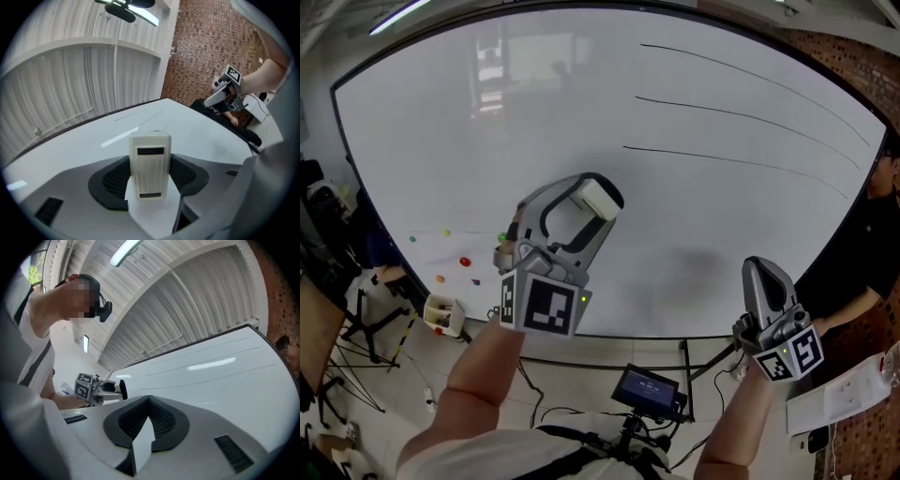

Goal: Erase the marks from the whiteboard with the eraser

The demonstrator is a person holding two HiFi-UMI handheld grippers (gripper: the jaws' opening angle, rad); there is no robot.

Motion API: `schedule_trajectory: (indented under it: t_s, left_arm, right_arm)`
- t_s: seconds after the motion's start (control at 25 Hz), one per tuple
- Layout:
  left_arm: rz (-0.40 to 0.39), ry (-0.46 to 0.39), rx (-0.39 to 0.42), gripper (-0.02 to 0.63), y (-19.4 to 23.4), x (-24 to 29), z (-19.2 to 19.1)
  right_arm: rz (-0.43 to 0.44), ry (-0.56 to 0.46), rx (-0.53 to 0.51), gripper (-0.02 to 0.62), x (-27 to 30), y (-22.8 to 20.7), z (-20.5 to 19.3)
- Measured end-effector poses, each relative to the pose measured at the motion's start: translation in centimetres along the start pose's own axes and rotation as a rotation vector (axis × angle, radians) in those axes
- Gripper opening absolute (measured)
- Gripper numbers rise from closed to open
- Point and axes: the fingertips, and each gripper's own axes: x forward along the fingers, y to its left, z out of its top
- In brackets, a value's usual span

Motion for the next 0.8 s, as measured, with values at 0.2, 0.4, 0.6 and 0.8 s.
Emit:
schedule_trajectory:
  t_s: [0.2, 0.4, 0.6, 0.8]
  left_arm:
    - [0.058, 0.131, 0.127, 0.281, 2.5, 3.0, 0.6]
    - [0.072, 0.251, 0.185, 0.279, 2.0, 6.0, 1.3]
    - [0.145, 0.310, 0.152, 0.273, 1.9, 7.0, 2.3]
    - [0.201, 0.308, 0.091, 0.273, 0.9, 7.9, 3.6]
  right_arm:
    - [0.107, -0.004, 0.035, 0.015, 1.3, 0.0, -1.6]
    - [0.181, 0.019, 0.081, 0.015, 1.1, -1.0, -3.2]
    - [0.232, 0.009, 0.099, 0.015, -0.4, -2.5, -2.6]
    - [0.247, 0.008, 0.118, 0.015, -1.5, -4.8, -2.3]
